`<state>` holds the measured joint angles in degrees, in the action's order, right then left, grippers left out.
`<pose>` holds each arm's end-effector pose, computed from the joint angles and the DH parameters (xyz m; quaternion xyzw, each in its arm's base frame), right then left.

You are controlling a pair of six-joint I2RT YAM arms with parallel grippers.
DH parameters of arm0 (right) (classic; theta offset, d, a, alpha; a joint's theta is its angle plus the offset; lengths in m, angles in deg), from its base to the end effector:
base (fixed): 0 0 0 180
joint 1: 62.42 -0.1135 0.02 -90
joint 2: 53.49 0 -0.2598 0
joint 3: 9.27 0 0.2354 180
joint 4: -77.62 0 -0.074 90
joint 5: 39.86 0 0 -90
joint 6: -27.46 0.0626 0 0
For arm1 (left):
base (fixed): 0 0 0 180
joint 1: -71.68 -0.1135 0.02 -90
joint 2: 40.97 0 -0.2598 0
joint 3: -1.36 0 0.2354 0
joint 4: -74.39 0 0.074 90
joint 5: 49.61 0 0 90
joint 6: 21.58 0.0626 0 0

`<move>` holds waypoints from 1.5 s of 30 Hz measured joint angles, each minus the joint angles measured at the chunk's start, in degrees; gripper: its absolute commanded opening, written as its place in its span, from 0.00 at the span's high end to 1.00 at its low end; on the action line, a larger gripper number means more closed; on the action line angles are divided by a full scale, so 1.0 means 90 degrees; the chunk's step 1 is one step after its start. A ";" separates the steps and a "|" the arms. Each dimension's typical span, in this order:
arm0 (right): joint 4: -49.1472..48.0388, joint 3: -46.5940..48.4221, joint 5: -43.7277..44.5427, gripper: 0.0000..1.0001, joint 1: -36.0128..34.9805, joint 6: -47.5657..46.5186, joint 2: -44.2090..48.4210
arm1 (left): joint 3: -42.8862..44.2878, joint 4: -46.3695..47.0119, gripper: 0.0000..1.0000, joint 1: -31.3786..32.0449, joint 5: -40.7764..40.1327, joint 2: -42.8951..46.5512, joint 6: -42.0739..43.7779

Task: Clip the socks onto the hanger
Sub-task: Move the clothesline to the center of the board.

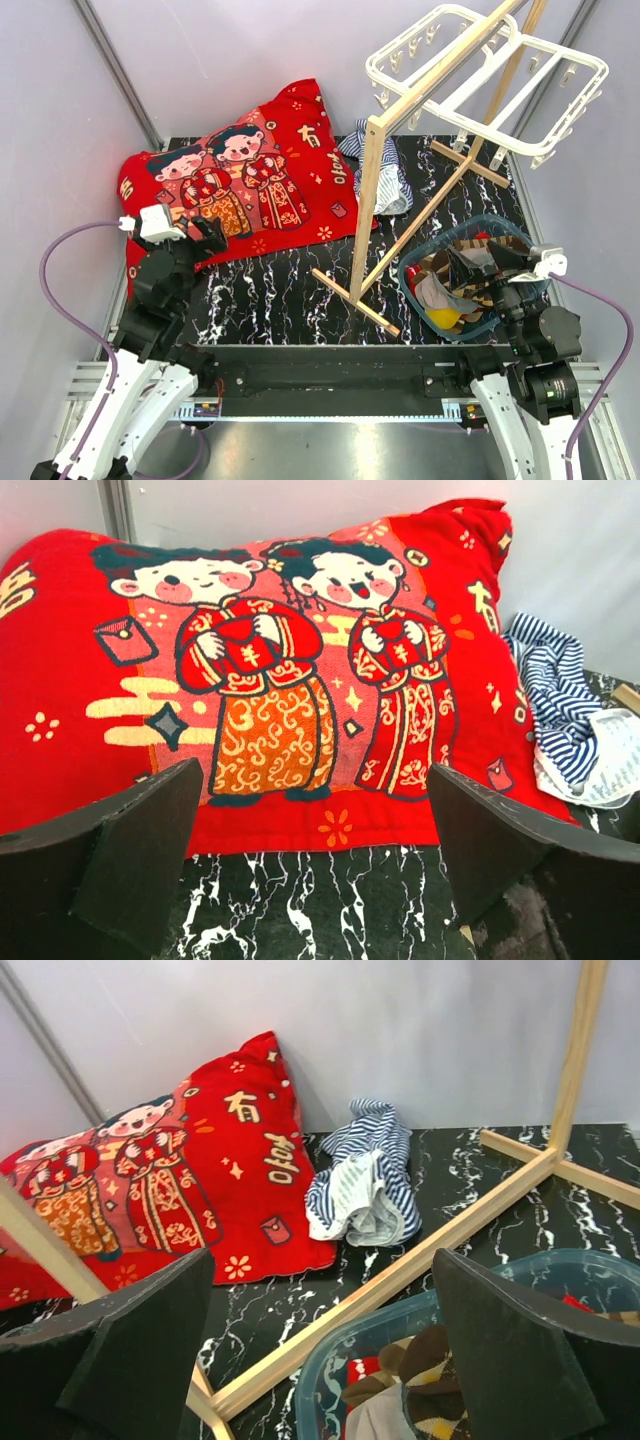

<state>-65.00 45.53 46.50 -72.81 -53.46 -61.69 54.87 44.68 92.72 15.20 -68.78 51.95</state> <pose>0.0576 0.0146 0.3435 -0.0316 0.6473 0.1490 0.7468 0.1334 -0.0228 0.3277 -0.1201 0.7192 -0.0630 0.6815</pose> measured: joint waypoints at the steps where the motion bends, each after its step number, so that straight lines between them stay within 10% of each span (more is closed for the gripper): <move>1: 0.0002 0.0002 -0.0068 0.00 0.0000 0.0007 -0.0002 | 0.0000 0.0000 0.01 0.0000 0.0019 0.0044 0.0002; 16: 0.0340 0.0119 -0.3067 0.00 -0.0005 0.0291 -0.1576 | 0.0000 -0.0005 0.01 0.0000 0.0265 0.0245 0.0121; 34: 0.0248 -0.0168 -0.4017 0.00 -0.0287 0.0758 -0.4483 | 0.0015 -0.0328 0.01 0.0000 0.0313 0.0136 0.0165; 45: -0.1530 -0.1030 -0.4231 0.00 -0.1270 0.1066 -0.4158 | 0.0017 -0.0338 0.01 0.0000 0.0325 0.0104 0.0165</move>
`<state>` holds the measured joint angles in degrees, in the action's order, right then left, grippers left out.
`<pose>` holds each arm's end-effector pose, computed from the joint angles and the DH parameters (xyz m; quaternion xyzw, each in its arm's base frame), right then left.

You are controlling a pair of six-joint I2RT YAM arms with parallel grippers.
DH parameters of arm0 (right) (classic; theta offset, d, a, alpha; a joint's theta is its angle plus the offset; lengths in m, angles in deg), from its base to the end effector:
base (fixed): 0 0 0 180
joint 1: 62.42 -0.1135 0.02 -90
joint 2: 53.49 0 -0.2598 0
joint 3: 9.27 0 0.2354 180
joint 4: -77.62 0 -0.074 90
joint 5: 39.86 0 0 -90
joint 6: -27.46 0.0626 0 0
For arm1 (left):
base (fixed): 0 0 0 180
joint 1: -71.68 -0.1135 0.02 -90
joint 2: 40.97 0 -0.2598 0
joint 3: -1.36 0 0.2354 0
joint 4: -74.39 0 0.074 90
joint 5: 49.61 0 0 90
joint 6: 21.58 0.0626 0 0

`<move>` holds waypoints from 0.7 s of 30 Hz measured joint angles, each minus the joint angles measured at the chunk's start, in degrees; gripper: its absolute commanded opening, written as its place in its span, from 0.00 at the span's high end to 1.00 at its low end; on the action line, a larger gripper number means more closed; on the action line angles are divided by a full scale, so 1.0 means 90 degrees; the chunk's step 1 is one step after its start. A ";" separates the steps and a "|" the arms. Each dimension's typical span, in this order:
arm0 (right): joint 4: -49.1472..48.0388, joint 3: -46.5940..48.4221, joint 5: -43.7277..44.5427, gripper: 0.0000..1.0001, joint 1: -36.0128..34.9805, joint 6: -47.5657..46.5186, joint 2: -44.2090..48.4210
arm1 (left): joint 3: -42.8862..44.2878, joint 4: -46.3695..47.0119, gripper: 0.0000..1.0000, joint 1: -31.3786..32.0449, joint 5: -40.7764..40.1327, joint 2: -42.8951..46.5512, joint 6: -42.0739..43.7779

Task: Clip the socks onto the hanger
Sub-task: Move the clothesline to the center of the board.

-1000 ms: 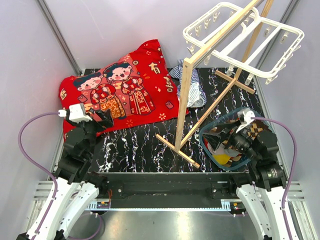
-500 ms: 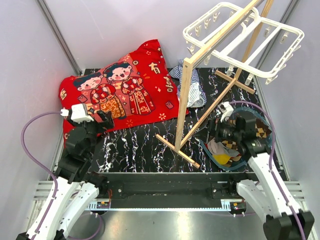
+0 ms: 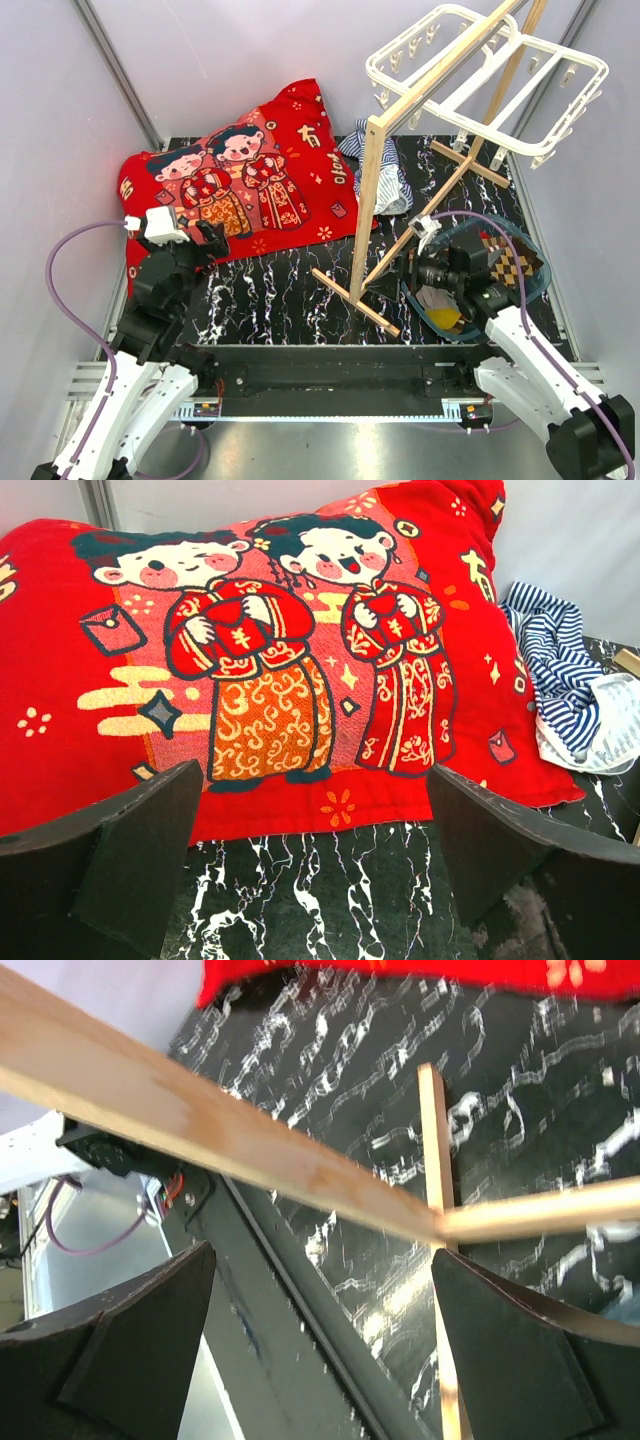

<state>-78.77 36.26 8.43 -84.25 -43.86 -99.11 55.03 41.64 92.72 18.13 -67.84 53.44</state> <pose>0.1555 0.1072 0.2503 -0.2161 0.7767 0.4565 0.3762 0.1295 -0.0244 0.3234 -0.0905 0.7347 -0.0667 0.6690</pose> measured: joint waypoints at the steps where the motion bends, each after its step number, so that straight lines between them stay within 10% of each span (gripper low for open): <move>1: -0.0284 -0.0058 0.0002 0.00 -0.0046 0.0058 -0.0049 | 0.0000 0.0000 0.01 0.0000 0.0000 0.0000 0.0000; 21: -0.3866 0.2285 0.0874 0.00 -0.2106 -0.0340 -0.4039 | 0.0002 -0.0002 0.01 -0.0044 0.0015 -0.0034 -0.0002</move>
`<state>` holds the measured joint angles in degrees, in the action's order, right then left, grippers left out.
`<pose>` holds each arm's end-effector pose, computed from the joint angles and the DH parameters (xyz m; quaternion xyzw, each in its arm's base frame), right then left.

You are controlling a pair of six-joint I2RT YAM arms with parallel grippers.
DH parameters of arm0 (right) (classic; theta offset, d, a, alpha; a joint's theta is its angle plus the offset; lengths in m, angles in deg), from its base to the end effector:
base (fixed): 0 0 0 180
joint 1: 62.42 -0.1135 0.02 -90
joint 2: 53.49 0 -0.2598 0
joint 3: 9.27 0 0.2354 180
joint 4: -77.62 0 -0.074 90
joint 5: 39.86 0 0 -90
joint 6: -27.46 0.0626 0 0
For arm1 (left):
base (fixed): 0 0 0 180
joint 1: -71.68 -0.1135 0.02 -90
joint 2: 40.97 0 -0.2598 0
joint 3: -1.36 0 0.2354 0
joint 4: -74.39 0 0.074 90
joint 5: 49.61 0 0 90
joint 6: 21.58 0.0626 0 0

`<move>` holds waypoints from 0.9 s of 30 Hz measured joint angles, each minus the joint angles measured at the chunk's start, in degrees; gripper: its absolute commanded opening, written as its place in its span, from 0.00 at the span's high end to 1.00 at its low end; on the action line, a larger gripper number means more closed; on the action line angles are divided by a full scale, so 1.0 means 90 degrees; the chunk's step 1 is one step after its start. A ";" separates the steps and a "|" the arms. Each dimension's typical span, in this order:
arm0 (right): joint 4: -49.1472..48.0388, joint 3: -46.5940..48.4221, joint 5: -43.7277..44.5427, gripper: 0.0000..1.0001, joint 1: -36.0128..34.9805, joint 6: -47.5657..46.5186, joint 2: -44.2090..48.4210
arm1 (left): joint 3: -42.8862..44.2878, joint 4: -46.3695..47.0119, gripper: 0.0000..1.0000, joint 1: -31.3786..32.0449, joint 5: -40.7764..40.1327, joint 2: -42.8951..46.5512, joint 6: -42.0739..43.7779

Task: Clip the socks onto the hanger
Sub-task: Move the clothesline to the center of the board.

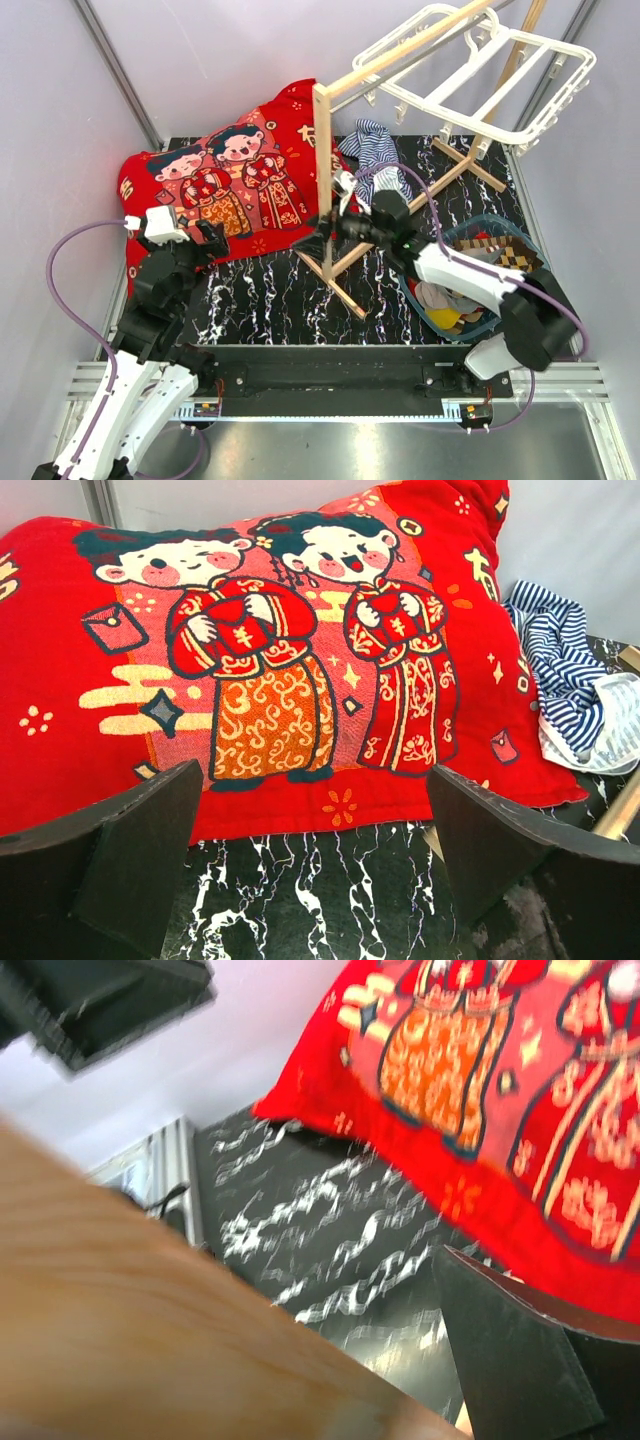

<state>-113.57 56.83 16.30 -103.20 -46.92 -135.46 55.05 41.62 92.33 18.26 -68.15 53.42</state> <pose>0.2314 0.2457 0.2961 -0.3457 0.6437 0.4950 0.4702 0.1307 -0.0240 0.3229 -0.0919 0.7362 -0.0645 0.6673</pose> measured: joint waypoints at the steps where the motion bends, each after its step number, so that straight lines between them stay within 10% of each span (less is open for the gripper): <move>1: -0.0051 0.0216 0.0063 0.00 -0.0056 -0.0039 -0.0228 | 0.0000 0.0000 0.01 -0.0012 0.0007 0.0000 -0.0002; 27: 0.0053 0.4568 0.0969 0.00 -0.0937 -0.0748 -0.3808 | 0.0000 -0.0046 0.01 -0.0097 -0.0044 0.0386 -0.0007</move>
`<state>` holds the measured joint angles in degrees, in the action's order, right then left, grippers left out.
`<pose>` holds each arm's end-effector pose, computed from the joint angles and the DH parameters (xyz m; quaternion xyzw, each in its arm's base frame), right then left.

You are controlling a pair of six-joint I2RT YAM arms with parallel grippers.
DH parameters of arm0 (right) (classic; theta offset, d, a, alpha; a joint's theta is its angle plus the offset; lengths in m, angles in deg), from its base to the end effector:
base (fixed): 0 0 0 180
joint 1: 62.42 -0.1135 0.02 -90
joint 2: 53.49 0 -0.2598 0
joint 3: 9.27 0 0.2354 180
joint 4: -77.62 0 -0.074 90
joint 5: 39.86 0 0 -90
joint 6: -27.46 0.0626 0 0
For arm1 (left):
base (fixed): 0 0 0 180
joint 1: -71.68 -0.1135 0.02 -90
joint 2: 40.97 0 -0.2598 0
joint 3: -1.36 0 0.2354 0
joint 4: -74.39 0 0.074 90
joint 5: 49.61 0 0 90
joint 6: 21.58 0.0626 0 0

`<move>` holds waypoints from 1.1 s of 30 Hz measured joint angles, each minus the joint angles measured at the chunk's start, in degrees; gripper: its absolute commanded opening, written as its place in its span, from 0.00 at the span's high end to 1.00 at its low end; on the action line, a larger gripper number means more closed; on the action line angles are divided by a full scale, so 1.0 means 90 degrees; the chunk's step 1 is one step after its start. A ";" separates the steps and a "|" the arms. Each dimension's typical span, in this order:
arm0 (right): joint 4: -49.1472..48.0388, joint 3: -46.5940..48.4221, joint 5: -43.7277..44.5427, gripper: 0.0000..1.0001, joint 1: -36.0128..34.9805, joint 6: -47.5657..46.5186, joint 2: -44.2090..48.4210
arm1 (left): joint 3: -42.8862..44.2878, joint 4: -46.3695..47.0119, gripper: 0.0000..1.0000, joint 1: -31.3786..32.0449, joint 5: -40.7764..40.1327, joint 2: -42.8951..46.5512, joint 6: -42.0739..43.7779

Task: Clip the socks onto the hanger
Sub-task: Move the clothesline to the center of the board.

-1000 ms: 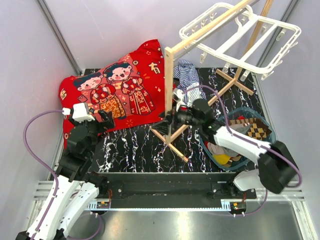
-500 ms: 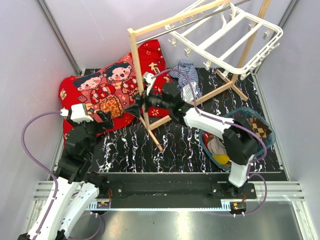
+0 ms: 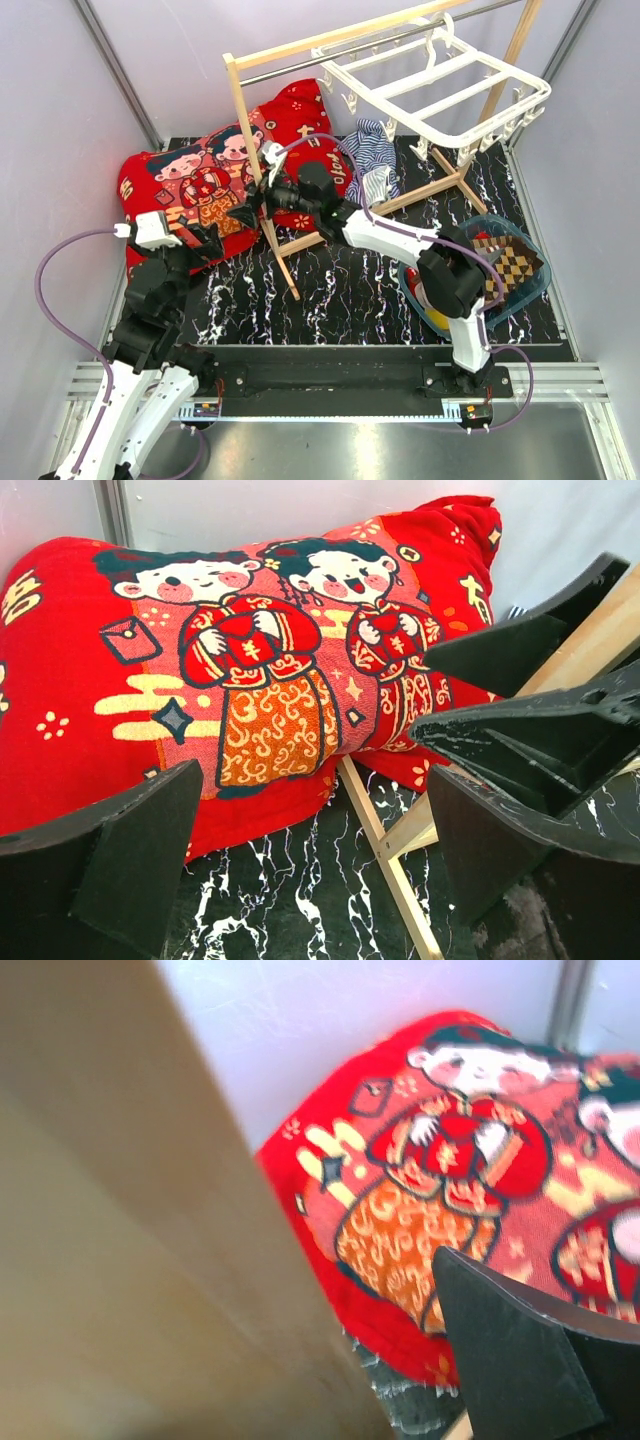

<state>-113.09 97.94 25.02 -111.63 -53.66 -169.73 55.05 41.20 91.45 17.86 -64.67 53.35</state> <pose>0.3052 0.3944 0.3134 -0.3809 0.5845 0.4724 0.5386 0.1188 -0.0172 0.3282 -0.1049 0.7175 -0.0663 0.6854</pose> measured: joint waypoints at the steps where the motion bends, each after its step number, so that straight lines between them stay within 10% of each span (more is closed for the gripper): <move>1: -0.0005 -0.0090 0.0073 0.00 0.0000 -0.0015 0.0044 | 0.0000 0.0000 0.01 0.0000 0.0002 0.0000 0.0000; 24: -0.0311 -0.4364 0.1479 0.00 -0.0056 0.0301 0.3599 | 0.0483 0.0073 0.01 0.0000 0.2650 -0.0104 0.0141; 33: 0.1404 -0.5809 0.1710 0.00 -0.0063 0.0639 0.6074 | 0.1389 0.0102 0.01 0.0658 0.3857 -0.1171 -0.0107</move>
<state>-100.45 45.66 40.41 -112.20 -47.91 -115.07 67.55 42.12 97.38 52.57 -75.21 52.39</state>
